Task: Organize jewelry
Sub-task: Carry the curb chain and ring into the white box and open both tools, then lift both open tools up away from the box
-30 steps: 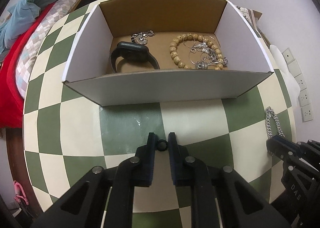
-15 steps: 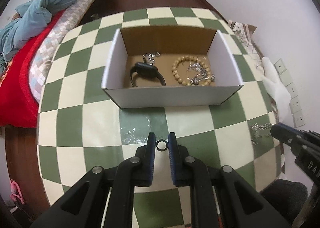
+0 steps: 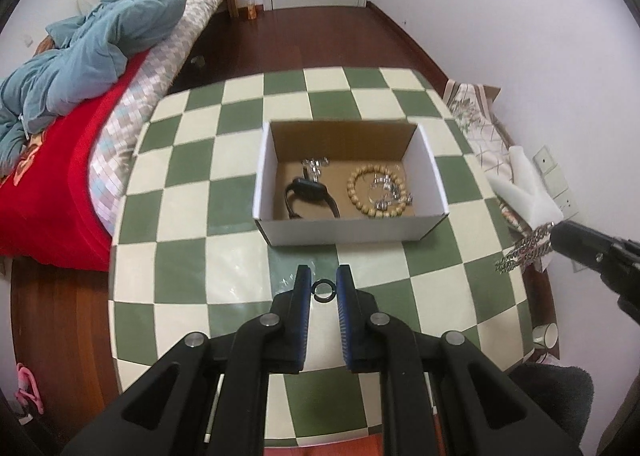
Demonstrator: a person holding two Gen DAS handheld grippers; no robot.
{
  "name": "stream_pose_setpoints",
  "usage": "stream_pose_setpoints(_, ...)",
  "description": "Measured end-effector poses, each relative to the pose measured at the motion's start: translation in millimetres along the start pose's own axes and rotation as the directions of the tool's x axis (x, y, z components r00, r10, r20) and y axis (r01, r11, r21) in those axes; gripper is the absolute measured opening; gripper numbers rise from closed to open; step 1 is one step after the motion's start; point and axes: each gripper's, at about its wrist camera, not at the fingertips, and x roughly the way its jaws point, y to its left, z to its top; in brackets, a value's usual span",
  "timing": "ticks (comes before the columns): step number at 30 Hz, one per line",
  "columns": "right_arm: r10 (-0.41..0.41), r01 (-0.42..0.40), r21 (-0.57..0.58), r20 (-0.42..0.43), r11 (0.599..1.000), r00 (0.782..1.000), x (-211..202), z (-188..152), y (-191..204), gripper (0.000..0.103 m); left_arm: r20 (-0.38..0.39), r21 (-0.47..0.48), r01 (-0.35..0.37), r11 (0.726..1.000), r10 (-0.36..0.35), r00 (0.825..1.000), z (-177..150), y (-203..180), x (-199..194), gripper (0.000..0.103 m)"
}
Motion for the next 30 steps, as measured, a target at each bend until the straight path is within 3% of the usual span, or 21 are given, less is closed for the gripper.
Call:
stream_pose_setpoints(6, 0.031, -0.029, -0.047, 0.052, 0.998, 0.998, -25.5, 27.4, 24.7, 0.008, 0.05, 0.006, -0.001, 1.0, 0.001, 0.999, 21.5, 7.4, -21.5, 0.01)
stream_pose_setpoints(11, 0.048, -0.044, -0.066, 0.073, 0.997, 0.996, -24.3, 61.1, 40.6, 0.008, 0.056, 0.005, 0.006, 1.0, -0.007, 0.998, 53.1, 17.4, -15.4, 0.01)
stream_pose_setpoints(18, 0.061, -0.059, -0.047, 0.024, 0.997, 0.998, 24.1, 114.6, 46.4, 0.008, -0.045, -0.009, 0.073, 0.997, -0.073, 0.996, 98.9, 26.4, 31.8, 0.01)
stream_pose_setpoints(27, 0.123, -0.122, 0.014, -0.142, 0.992, 0.982, 121.3, 152.2, 39.9, 0.009, -0.148, -0.087, 0.09, 0.992, -0.102, 0.984, 127.0, 41.4, 79.3, 0.015)
stream_pose_setpoints(29, 0.122, -0.119, 0.026, -0.168, 0.993, 0.978, 132.6, 153.8, 37.7, 0.011, -0.152, -0.099, 0.07, 0.993, -0.085, 0.985, 130.1, 43.5, 81.2, 0.033)
stream_pose_setpoints(30, 0.093, -0.091, 0.02, -0.176, 0.996, 0.98, 136.4, 154.0, 35.9, 0.024, -0.136, -0.098, 0.045, 0.994, -0.059, 0.989, 130.2, 44.7, 79.2, 0.056)
